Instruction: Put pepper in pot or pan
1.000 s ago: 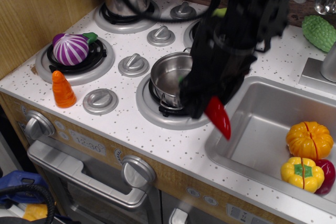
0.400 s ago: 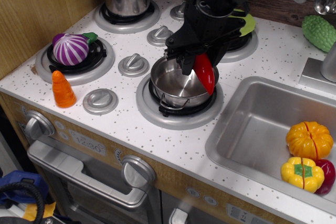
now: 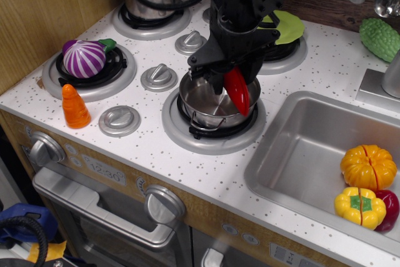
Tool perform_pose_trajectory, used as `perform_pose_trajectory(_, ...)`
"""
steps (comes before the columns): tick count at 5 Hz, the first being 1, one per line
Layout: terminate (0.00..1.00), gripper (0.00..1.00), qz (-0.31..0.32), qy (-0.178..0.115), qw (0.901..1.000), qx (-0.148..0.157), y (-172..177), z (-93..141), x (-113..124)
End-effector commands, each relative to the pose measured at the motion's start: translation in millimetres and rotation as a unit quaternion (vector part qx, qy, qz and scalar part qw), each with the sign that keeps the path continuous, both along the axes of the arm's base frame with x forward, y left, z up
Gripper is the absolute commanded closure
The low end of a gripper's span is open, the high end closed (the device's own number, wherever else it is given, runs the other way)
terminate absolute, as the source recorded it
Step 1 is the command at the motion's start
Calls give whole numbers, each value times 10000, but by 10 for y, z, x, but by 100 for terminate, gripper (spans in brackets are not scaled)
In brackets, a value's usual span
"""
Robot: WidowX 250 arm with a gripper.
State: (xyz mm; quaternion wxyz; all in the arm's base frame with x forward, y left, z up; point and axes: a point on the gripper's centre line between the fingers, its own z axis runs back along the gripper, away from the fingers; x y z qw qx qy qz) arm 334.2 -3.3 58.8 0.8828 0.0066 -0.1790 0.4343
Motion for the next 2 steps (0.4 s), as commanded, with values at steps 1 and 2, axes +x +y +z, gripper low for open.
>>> perform_pose_trajectory(1,0,0,-9,-211,9998,-68,49,79,38)
perform_pose_trajectory(2,100,0,-9,-211,9998,-68,49,79,38)
